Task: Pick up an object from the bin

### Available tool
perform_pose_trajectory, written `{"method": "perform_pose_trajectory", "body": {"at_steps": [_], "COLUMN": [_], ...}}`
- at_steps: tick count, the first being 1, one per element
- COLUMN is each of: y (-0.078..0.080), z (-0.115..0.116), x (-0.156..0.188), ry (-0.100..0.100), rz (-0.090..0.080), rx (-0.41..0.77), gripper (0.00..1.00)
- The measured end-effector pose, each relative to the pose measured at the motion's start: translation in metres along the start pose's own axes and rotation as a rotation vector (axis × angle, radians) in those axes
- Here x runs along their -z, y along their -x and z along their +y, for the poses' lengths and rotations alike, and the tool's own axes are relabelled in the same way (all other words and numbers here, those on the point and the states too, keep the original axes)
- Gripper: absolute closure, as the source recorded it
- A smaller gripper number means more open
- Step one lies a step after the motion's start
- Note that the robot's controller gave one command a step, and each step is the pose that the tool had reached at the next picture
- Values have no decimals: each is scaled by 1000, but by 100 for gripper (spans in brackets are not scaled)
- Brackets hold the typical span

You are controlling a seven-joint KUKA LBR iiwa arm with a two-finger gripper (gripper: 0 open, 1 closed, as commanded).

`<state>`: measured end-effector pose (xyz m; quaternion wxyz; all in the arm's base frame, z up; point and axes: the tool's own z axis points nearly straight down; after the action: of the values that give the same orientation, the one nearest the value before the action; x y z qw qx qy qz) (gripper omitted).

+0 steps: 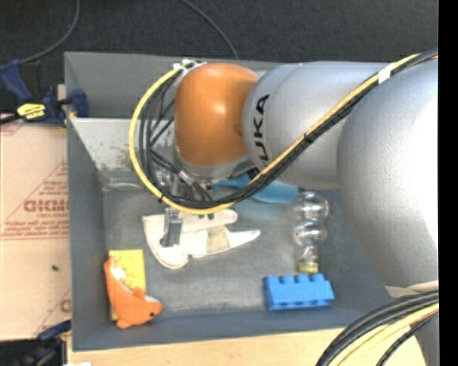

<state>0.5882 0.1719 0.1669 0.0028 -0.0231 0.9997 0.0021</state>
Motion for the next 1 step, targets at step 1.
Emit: {"method": "perform_pose_trajectory", "body": {"at_steps": [1], "y": [13], "z": [-30], "x": [-36], "ry": [-3], "rz": [-2], "rx": [321], "gripper": [0]}}
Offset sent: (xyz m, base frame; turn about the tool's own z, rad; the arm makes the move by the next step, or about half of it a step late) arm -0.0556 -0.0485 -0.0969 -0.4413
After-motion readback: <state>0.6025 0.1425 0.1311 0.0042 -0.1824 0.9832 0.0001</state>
